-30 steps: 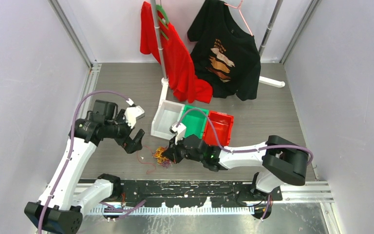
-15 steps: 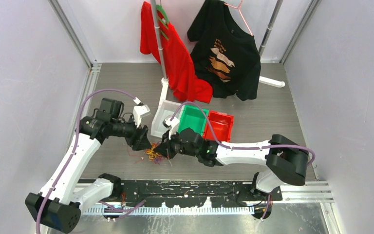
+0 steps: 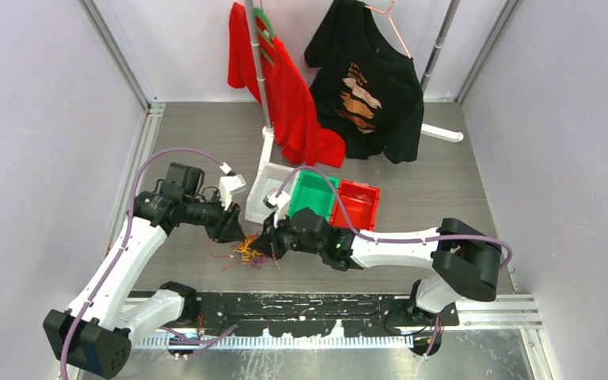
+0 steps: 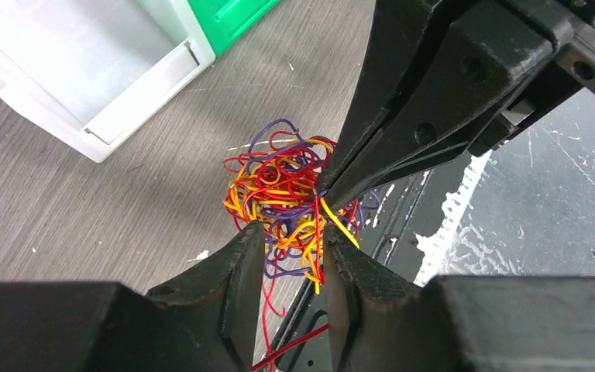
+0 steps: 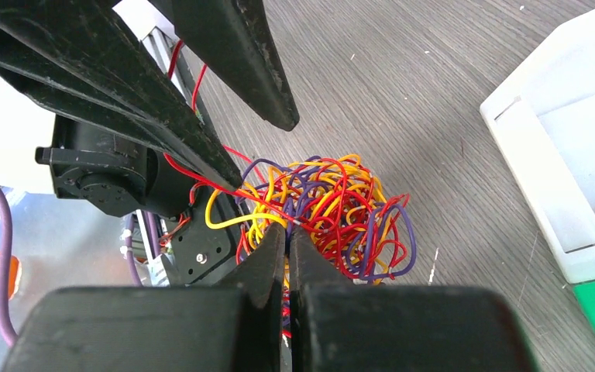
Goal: Untangle the cables
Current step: Untie the cable.
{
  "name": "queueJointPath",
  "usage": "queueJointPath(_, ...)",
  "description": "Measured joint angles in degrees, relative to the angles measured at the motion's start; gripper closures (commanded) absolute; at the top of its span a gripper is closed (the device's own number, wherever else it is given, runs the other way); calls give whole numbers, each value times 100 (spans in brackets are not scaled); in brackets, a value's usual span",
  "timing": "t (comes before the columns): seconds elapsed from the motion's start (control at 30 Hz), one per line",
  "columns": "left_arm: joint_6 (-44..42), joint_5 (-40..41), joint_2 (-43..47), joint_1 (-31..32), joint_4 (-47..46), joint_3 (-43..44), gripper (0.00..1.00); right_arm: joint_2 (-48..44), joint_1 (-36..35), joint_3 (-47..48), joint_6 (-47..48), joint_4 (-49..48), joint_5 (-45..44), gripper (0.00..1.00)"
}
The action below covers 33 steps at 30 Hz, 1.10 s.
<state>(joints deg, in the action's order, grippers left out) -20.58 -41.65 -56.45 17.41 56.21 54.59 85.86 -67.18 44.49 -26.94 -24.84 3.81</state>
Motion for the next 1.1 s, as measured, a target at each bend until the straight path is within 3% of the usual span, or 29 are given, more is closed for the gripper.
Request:
queueJointPath(0.07,-76,0,0,0,-2,-20,62,0,0,0,0,-2,20,99)
queueJointPath(0.13,-133,-2,-2,0,2,-24,48,-2,0,9,2,2,24,99)
queueJointPath(0.2,-264,-33,-2,0,28,-22,40,-2,0,31,7,7,24,99)
queueJointPath(0.37,-699,-140,-28,9,197,-22,39,-55,0,107,15,7,26,99)
queueJointPath(0.47,-887,-146,-35,11,208,-22,48,-146,0,116,17,-2,20,99)
queueJointPath(0.67,-1023,-146,-15,11,184,-22,89,-260,2,116,17,4,-20,99)
queueJointPath(0.73,-1003,-136,22,11,186,-22,97,-284,2,116,15,2,-37,99)
queueJointPath(1.1,-684,350,190,26,229,459,100,-304,2,-17,4,7,-293,96)
